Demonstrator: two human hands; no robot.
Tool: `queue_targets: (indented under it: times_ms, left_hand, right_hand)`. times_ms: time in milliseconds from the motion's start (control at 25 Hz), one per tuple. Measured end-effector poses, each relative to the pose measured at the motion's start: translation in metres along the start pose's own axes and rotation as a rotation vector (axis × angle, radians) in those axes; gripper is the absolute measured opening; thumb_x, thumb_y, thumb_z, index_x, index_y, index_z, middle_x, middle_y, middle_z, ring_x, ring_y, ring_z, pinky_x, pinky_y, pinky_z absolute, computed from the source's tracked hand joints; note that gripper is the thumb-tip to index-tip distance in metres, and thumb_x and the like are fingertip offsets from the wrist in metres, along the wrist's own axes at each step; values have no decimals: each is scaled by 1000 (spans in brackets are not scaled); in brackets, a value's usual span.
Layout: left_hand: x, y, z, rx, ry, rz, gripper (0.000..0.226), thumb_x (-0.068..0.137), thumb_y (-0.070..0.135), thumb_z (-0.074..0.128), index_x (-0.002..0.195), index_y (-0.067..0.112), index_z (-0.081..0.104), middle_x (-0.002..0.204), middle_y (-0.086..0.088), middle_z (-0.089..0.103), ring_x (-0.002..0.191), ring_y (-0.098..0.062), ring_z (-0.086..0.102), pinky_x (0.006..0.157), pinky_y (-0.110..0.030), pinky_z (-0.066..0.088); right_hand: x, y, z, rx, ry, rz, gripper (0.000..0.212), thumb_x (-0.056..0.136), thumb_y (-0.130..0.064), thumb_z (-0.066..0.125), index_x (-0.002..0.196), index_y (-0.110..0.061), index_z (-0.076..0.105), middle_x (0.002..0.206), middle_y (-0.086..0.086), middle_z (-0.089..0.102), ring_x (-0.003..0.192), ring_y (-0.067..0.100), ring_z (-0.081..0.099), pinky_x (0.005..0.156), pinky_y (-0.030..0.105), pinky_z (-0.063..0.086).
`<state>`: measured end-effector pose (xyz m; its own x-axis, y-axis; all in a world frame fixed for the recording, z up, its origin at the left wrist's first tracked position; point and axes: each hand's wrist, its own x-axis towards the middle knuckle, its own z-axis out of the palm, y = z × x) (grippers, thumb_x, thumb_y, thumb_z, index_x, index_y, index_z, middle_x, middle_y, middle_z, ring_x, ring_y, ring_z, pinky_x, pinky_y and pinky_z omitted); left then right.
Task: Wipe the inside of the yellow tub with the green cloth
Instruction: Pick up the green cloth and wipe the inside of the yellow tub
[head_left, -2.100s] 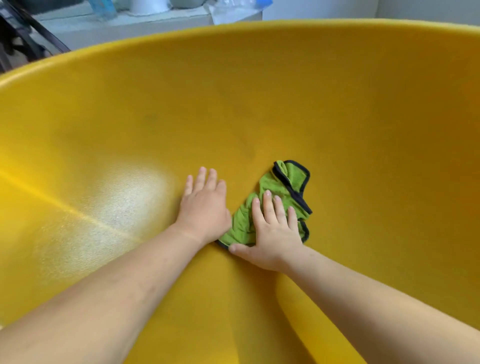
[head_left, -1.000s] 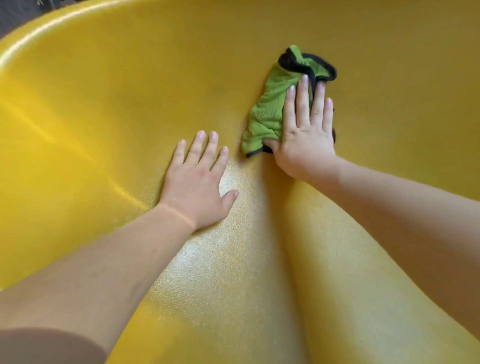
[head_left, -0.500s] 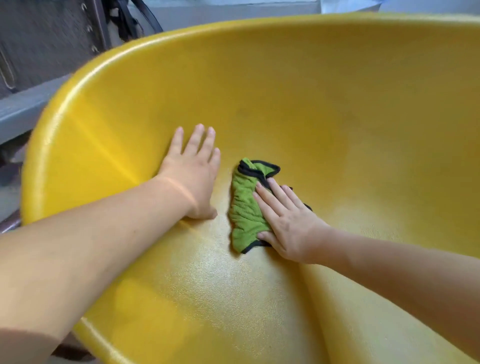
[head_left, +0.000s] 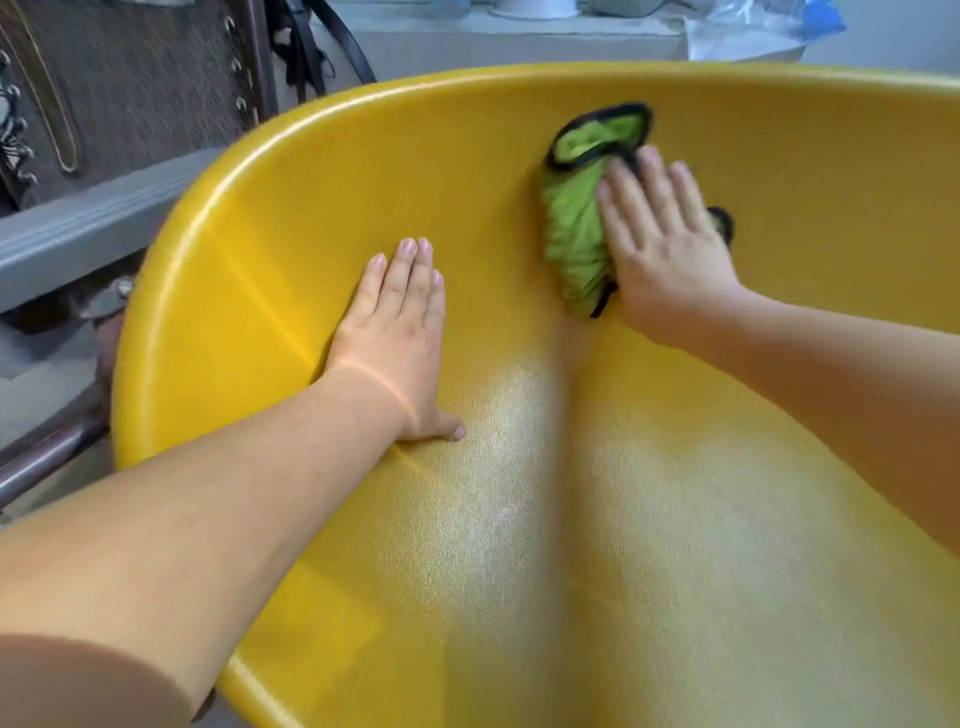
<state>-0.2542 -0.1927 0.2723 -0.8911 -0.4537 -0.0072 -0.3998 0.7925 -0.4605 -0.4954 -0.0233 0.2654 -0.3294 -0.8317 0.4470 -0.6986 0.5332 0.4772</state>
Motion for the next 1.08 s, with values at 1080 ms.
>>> queue_targets:
  times_ms: [1080]
  left_hand:
    - [3, 0, 10, 13, -30, -17, 161, 50, 104, 39, 154, -3, -23, 158, -30, -37, 146, -44, -37, 121, -59, -13]
  right_hand:
    - [-111, -78, 25, 345, -230, -228, 77, 94, -56, 43, 161, -20, 33, 169, 20, 22, 156, 43, 15, 125, 59, 17]
